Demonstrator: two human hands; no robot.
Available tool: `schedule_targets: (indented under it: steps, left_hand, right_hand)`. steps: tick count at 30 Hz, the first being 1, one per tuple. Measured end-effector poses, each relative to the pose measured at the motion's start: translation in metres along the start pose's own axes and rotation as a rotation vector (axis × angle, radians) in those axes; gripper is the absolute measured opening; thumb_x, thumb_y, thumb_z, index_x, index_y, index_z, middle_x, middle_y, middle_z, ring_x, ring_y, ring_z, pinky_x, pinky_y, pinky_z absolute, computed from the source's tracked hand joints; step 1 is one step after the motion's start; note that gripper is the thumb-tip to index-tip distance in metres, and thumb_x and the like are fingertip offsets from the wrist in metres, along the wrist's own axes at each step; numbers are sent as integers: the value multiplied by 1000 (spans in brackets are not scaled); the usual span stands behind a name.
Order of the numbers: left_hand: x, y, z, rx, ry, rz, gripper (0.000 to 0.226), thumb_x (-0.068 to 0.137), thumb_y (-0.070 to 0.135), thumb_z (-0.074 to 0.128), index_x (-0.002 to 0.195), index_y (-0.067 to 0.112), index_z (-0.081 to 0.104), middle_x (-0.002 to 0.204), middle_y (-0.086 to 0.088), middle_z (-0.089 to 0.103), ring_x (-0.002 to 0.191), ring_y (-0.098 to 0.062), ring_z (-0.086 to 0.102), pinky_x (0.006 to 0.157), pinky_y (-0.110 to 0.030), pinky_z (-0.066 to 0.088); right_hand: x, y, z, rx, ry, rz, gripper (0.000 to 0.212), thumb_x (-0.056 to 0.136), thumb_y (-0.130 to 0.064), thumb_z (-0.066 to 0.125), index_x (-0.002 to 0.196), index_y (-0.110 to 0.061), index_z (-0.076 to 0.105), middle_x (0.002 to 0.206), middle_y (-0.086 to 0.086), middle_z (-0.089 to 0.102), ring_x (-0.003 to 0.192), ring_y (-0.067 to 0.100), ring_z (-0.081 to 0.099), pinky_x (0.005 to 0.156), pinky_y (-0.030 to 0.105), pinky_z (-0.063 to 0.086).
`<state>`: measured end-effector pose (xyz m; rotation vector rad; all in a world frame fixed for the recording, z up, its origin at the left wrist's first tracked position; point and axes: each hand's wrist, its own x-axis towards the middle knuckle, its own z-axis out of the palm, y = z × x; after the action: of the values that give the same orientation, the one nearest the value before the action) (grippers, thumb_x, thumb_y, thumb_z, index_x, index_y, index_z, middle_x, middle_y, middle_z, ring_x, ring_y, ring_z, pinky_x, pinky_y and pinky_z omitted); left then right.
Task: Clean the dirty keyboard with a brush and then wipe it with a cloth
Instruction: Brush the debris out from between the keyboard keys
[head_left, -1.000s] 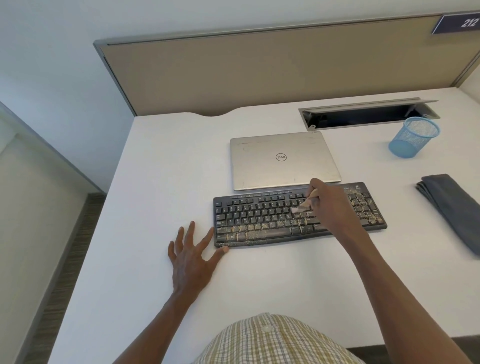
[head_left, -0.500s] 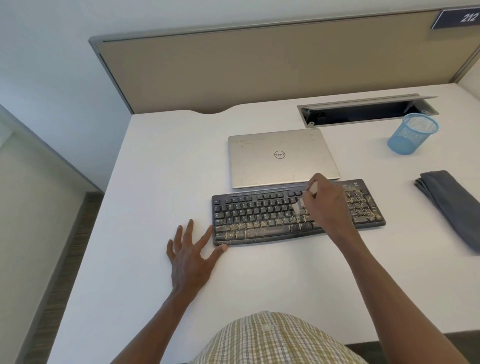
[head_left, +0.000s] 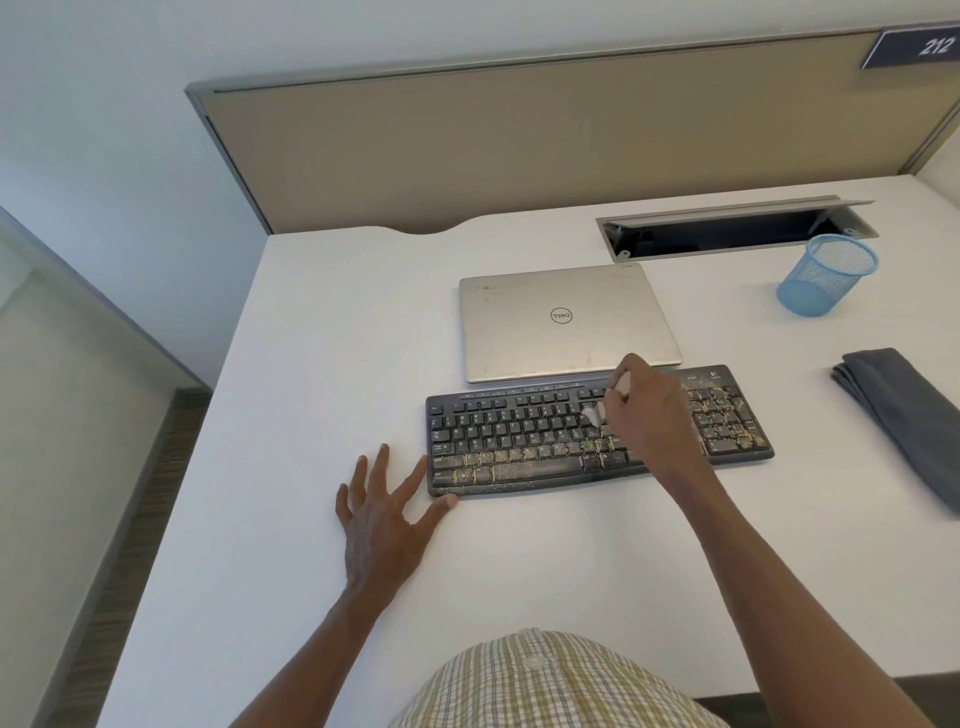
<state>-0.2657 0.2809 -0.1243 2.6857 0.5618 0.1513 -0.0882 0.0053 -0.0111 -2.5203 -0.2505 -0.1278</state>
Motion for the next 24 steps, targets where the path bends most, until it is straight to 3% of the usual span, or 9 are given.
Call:
schedule_targets:
  steps: [4,8,13,19,24]
  left_hand:
    - [-1,0,-1,-9,5,-1,78,81,90,30,145,49,49,168,-2,21,156,-25,7,124,-49,4]
    - [-1,2,0,-20,15,3,77,81,89,31,144,49,50,168,-3,22,156,-26,9,124,-51,5]
    - [-1,1,-1,-11,9,-1,78,80,90,30,144,49,49,168,-2,22,156,-25,8,124,-50,4]
    - [-1,2,0,-15,4,-7,78,80,90,30,144,50,49,168,-2,21,156,-25,7,124,-51,4]
    - [-1,1,-1,-14,1,-3,78,80,90,29,145,50,48,168,-1,20,156,-25,6,124,-50,3]
  right_hand:
    - [1,-2,-5,80,38,33,6,90,-5,54,89,-10,56,62,4,60,50,13,54,42,21,34]
    - [-4,-2,-1,22,21,25,3,90,-7,55,89,-8,56,63,5,60,55,20,59,47,33,50]
    - [-2,-4,-4,60,53,31,2,91,-8,54,92,-10,56,65,8,61,56,23,60,47,36,51]
    - [0,-3,-5,18,2,48,5,90,-6,54,89,-10,56,64,3,58,56,18,56,46,24,40]
    - [-4,-5,-3,13,-17,48,2,91,-8,55,92,-7,56,69,10,63,58,23,60,48,31,50]
